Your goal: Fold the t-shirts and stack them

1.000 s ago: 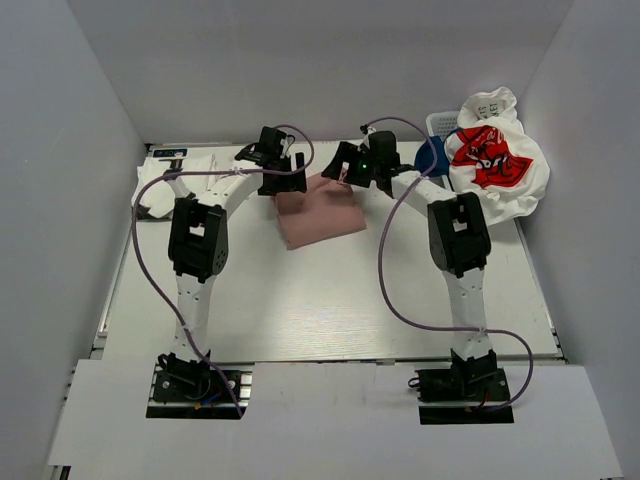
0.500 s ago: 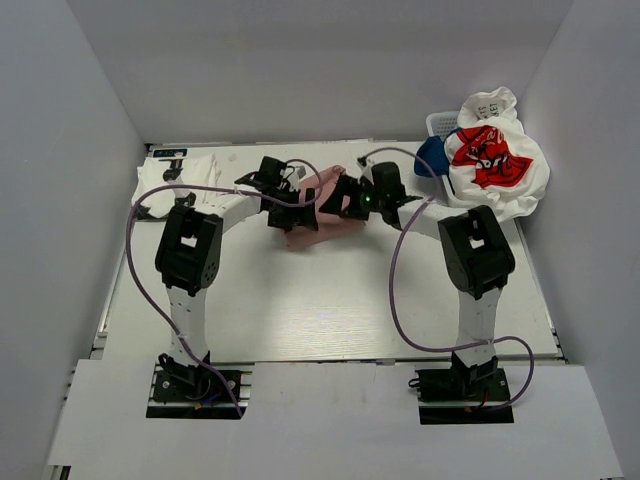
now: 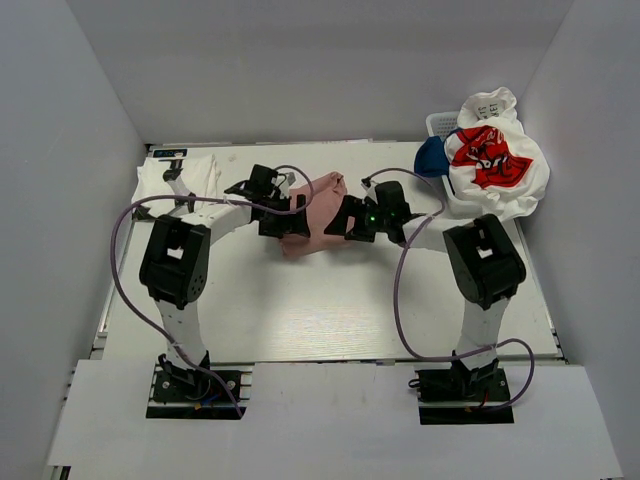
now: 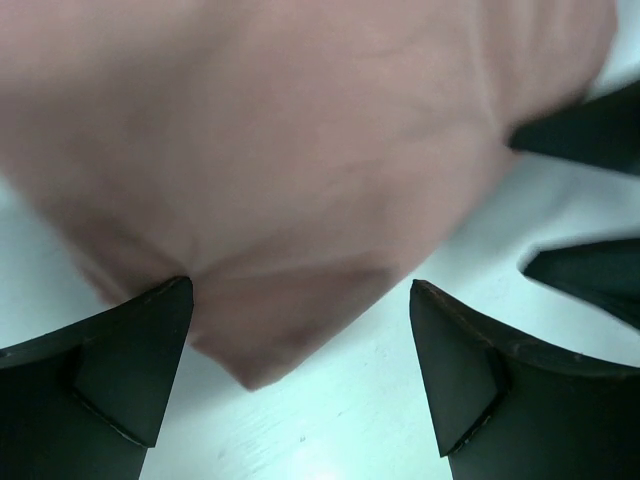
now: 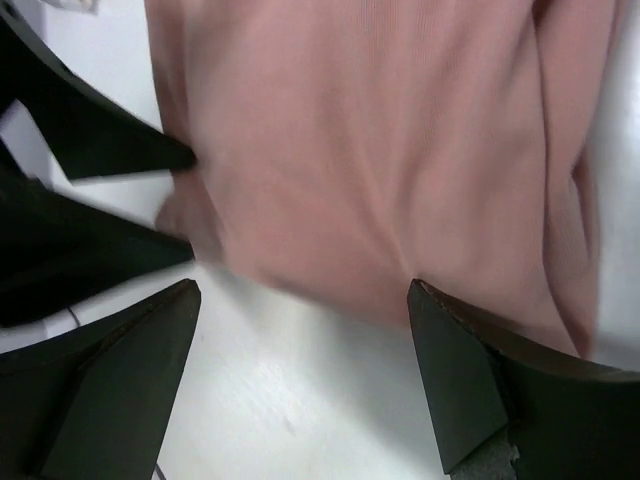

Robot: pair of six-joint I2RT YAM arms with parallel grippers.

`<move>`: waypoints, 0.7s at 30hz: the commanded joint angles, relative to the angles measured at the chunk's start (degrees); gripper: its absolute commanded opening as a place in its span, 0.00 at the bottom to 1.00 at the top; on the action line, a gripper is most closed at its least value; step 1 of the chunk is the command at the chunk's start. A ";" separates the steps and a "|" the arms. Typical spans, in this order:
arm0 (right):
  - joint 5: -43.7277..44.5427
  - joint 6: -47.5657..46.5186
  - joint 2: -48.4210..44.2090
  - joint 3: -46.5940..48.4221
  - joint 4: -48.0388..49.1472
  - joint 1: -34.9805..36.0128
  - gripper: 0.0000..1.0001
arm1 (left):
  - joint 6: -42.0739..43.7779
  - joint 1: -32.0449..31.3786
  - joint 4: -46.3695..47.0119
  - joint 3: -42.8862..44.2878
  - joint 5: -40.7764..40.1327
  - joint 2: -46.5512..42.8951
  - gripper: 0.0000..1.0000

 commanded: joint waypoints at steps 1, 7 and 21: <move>5.23 -5.35 -9.89 -2.45 -9.32 1.50 0.90 | -3.12 0.58 -4.38 -0.16 -6.67 -7.20 1.00; 10.42 -6.06 -20.99 -7.63 -10.64 2.21 0.90 | -9.35 1.11 -5.52 -0.16 -16.94 -10.83 1.00; 15.16 -7.21 -28.03 -8.61 -13.54 1.77 0.90 | -11.31 4.71 -3.52 7.31 -10.03 5.95 0.90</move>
